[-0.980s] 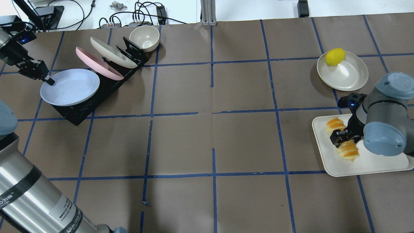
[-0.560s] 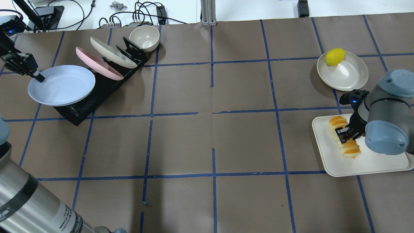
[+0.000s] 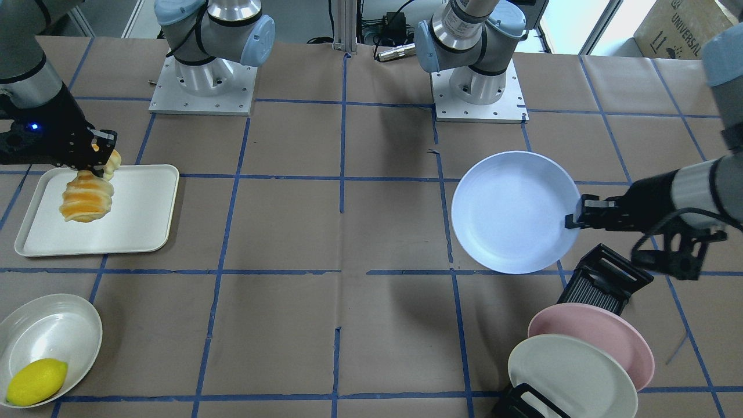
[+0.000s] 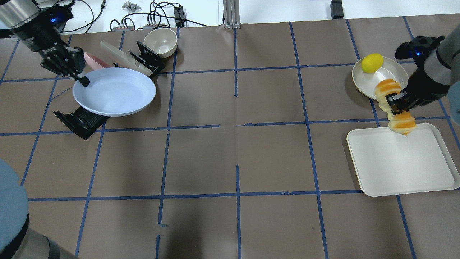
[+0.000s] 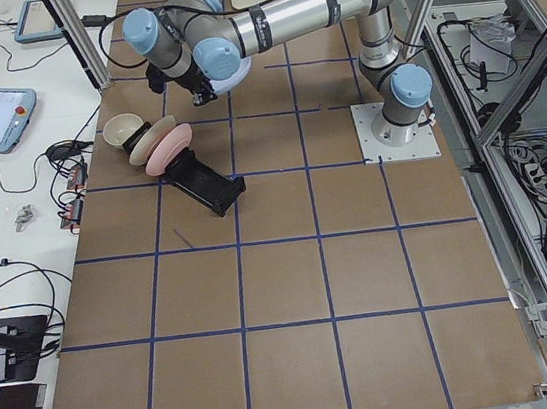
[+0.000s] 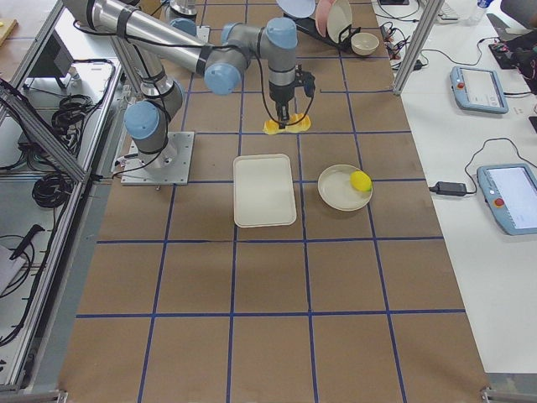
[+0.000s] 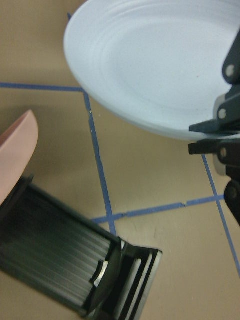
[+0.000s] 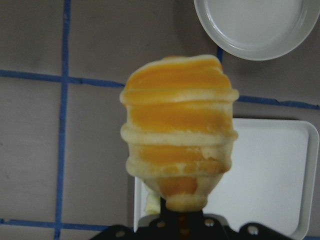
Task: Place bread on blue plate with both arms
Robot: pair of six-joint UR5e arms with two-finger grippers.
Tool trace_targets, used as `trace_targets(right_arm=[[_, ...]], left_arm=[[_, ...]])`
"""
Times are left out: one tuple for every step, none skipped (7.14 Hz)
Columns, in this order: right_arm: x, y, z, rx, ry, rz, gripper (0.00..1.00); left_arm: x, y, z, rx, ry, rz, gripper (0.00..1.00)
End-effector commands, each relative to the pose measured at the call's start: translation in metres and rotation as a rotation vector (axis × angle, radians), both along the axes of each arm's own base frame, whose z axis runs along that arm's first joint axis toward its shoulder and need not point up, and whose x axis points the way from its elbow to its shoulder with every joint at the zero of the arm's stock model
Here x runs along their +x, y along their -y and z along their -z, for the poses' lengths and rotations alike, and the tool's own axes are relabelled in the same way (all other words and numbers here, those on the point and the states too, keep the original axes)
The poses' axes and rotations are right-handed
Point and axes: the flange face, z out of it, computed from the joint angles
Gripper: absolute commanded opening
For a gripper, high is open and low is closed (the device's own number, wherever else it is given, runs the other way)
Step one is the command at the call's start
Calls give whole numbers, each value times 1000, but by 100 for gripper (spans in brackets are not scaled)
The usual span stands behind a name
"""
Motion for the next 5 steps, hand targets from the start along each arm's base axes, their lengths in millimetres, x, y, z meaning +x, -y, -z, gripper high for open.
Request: trace_targets(right_arm=[[71,25,-65,29,0,22,3],[84,45,-89,46,-11,0,2],[101,67,-106,69,-5,25,0],[135,79,-122,92,-6,10,0],[163,86,-128,104,-15,16,0]], left_arm=[[-108,-6,20,-43,37,41,12],[-136,-8,29,-64,39,82,12],[-168,-11,44,-95,50,95,12],[-192,-12,63,-143,54,121,12],[-199,-15,81,-168,53,132,12]])
